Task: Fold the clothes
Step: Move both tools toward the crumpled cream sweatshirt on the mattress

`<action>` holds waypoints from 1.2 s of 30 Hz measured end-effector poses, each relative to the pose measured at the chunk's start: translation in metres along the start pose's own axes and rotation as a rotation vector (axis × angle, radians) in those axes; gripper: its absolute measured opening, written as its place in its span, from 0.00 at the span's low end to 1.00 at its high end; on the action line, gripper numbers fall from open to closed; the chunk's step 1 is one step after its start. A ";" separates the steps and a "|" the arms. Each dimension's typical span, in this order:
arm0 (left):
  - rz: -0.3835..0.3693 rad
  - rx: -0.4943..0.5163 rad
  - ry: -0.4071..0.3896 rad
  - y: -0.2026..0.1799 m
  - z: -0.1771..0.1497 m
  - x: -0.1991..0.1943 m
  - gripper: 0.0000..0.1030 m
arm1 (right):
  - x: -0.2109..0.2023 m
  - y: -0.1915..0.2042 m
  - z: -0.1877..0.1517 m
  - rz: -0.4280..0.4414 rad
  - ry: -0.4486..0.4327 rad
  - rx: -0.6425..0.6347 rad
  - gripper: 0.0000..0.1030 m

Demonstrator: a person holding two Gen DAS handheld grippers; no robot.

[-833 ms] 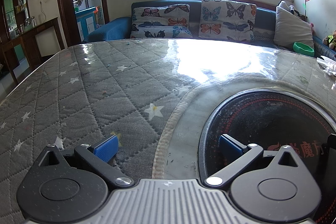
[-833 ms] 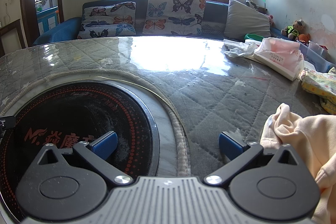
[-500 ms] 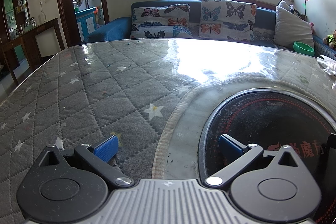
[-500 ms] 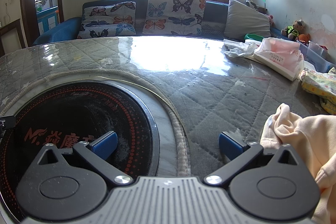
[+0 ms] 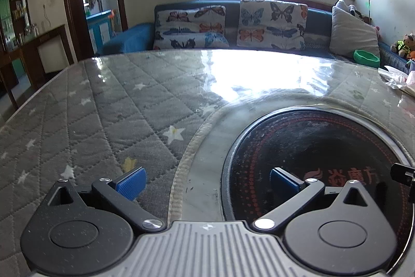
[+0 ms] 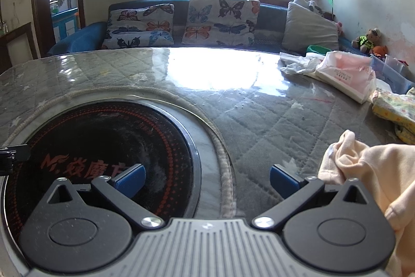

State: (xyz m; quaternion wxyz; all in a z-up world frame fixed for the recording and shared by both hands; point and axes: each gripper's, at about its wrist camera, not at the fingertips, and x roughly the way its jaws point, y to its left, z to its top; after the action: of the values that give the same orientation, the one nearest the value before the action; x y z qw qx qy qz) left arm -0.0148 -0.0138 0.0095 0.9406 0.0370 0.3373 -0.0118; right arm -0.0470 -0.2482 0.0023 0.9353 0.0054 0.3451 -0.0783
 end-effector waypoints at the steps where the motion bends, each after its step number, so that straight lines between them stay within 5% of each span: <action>1: 0.002 0.010 -0.007 -0.002 -0.001 -0.003 1.00 | -0.003 0.000 0.000 0.003 -0.004 -0.004 1.00; 20: -0.094 0.031 0.026 -0.021 -0.017 -0.076 1.00 | -0.089 -0.019 -0.018 0.058 -0.098 -0.008 1.00; 36: -0.214 0.095 0.043 -0.058 -0.048 -0.139 1.00 | -0.166 -0.045 -0.064 -0.004 -0.120 -0.050 1.00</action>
State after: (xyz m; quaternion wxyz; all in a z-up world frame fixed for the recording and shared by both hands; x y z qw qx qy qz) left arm -0.1553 -0.0678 0.0576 0.9237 0.0458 0.3583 -0.1274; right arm -0.2196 -0.2648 0.0633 0.9539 -0.0234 0.2904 -0.0716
